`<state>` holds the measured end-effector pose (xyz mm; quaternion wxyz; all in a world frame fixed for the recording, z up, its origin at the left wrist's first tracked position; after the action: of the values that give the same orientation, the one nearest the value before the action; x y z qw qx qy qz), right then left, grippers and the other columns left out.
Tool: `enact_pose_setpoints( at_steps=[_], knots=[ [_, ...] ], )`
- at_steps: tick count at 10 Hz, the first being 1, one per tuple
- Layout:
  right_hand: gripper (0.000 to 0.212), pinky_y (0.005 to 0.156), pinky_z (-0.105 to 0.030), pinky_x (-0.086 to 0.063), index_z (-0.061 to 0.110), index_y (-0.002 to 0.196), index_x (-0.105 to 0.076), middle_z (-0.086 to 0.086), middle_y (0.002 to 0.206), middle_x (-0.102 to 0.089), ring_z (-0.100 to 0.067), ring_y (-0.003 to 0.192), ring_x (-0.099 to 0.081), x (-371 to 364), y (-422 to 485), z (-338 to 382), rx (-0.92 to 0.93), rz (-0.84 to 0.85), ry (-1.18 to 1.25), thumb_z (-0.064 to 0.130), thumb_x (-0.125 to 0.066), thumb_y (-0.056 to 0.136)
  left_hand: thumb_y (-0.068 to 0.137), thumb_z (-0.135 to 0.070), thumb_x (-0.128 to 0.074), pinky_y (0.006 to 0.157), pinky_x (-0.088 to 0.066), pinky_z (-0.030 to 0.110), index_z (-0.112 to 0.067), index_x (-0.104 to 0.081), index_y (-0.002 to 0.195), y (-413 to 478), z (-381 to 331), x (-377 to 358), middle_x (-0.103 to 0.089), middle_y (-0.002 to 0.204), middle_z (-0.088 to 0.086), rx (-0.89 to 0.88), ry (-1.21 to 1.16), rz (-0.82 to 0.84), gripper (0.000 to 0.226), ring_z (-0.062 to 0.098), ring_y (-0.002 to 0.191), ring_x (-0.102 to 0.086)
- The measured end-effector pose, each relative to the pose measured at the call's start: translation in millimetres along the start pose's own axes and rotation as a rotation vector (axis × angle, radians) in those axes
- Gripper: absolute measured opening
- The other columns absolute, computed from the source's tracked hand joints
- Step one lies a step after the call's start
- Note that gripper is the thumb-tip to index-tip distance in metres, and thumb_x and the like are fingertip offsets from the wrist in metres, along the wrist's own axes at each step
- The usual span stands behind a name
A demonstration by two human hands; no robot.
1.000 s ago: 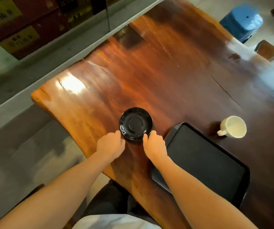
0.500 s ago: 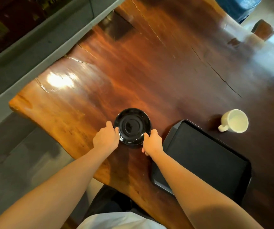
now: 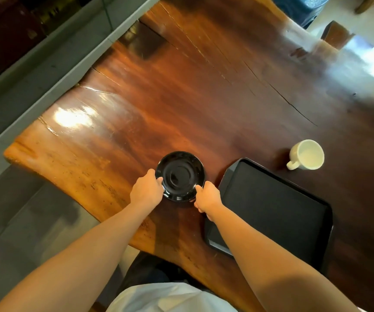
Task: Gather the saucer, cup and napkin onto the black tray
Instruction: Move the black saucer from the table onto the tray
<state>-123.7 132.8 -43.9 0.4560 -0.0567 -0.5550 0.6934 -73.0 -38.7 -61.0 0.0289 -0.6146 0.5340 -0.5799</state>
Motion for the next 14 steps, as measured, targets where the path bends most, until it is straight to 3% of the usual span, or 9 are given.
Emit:
enact_pose_setpoints(
  at_steps=[1, 2, 4, 6, 8, 9, 10, 13, 14],
  knots=[
    [0.015, 0.054, -0.03, -0.047, 0.012, 0.094, -0.047, -0.005, 0.078, -0.054, -0.018, 0.061, -0.054, 13, -10, -10, -0.002, -0.018, 0.004, 0.021, -0.041, 0.104, 0.106, -0.037, -0.043, 0.066, -0.047, 0.04, -0.011, -0.052, 0.117, -11, -10, -4, -0.068, 0.102, 0.013, -0.027, 0.001, 0.015, 0.03, 0.032, 0.087, -0.063],
    [0.016, 0.051, -0.029, -0.046, 0.013, 0.091, -0.047, -0.005, 0.074, -0.053, -0.017, 0.057, -0.053, 32, -20, -19, -0.003, -0.035, 0.058, 0.02, -0.041, 0.104, 0.105, -0.037, -0.045, 0.065, -0.047, 0.041, -0.011, -0.052, 0.112, -23, -24, -8, -0.067, 0.098, 0.013, -0.066, 0.014, 0.016, 0.028, 0.032, 0.083, -0.06],
    [0.012, 0.049, -0.03, -0.046, 0.011, 0.102, -0.047, -0.007, 0.077, -0.056, -0.017, 0.056, -0.054, 60, -33, -48, -0.012, -0.1, 0.18, 0.022, -0.042, 0.104, 0.105, -0.037, -0.046, 0.071, -0.055, 0.045, -0.013, -0.053, 0.114, -41, -60, -18, -0.068, 0.099, 0.013, -0.148, 0.037, -0.008, 0.026, 0.036, 0.091, -0.065],
    [0.02, 0.045, -0.03, -0.034, 0.011, 0.084, -0.041, -0.01, 0.081, -0.048, -0.023, 0.059, -0.043, 93, -44, -94, -0.038, -0.134, 0.266, 0.014, -0.044, 0.103, 0.104, -0.038, -0.047, 0.069, -0.056, 0.045, -0.014, -0.052, 0.1, -72, -102, -30, -0.066, 0.091, 0.011, -0.244, 0.079, 0.006, 0.025, 0.035, 0.084, -0.064],
    [0.015, 0.043, -0.026, -0.031, 0.014, 0.089, -0.039, -0.008, 0.082, -0.046, -0.024, 0.068, -0.036, 135, -55, -131, 0.008, -0.14, 0.358, 0.01, -0.038, 0.103, 0.103, -0.038, -0.048, 0.074, -0.057, 0.047, -0.012, -0.056, 0.11, -108, -142, -46, -0.068, 0.098, 0.012, -0.29, 0.092, 0.0, 0.028, 0.037, 0.09, -0.065],
    [0.015, 0.043, -0.026, -0.031, 0.011, 0.089, -0.043, -0.009, 0.087, -0.058, -0.022, 0.066, -0.037, 152, -60, -144, 0.022, -0.123, 0.38, 0.009, -0.039, 0.103, 0.103, -0.037, -0.048, 0.077, -0.055, 0.046, -0.012, -0.056, 0.116, -119, -158, -57, -0.068, 0.105, 0.014, -0.301, 0.105, -0.011, 0.03, 0.039, 0.096, -0.064],
    [0.015, 0.041, -0.025, -0.034, 0.009, 0.092, -0.051, -0.021, 0.106, -0.068, -0.018, 0.06, -0.041, 168, -63, -160, 0.028, -0.151, 0.418, 0.013, -0.043, 0.103, 0.103, -0.038, -0.048, 0.074, -0.052, 0.044, -0.012, -0.056, 0.112, -129, -172, -71, -0.067, 0.106, 0.015, -0.312, 0.123, -0.019, 0.029, 0.039, 0.096, -0.064],
    [0.019, 0.047, -0.025, -0.038, 0.013, 0.085, -0.049, -0.01, 0.093, -0.059, -0.015, 0.063, -0.045, 194, -60, -195, 0.052, -0.168, 0.411, 0.014, -0.045, 0.103, 0.103, -0.037, -0.048, 0.074, -0.05, 0.043, -0.006, -0.056, 0.12, -141, -193, -106, -0.067, 0.11, 0.017, -0.314, 0.139, 0.005, 0.036, 0.039, 0.101, -0.064],
    [0.027, 0.046, -0.024, -0.037, 0.016, 0.077, -0.044, -0.005, 0.083, -0.053, -0.013, 0.058, -0.044, 201, -59, -200, 0.055, -0.192, 0.398, 0.016, -0.046, 0.104, 0.103, -0.037, -0.048, 0.067, -0.047, 0.039, -0.006, -0.056, 0.113, -141, -198, -113, -0.067, 0.104, 0.016, -0.322, 0.156, 0.013, 0.034, 0.036, 0.092, -0.064]
  ],
)
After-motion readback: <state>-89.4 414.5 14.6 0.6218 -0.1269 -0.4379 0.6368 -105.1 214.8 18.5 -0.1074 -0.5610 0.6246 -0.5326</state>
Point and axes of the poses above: each hand's wrist, its own y-axis towards the middle knuckle, its own x-axis out of the back of the hand, z = x × y, the point moved 2 cm from there along y, towards the middle knuckle
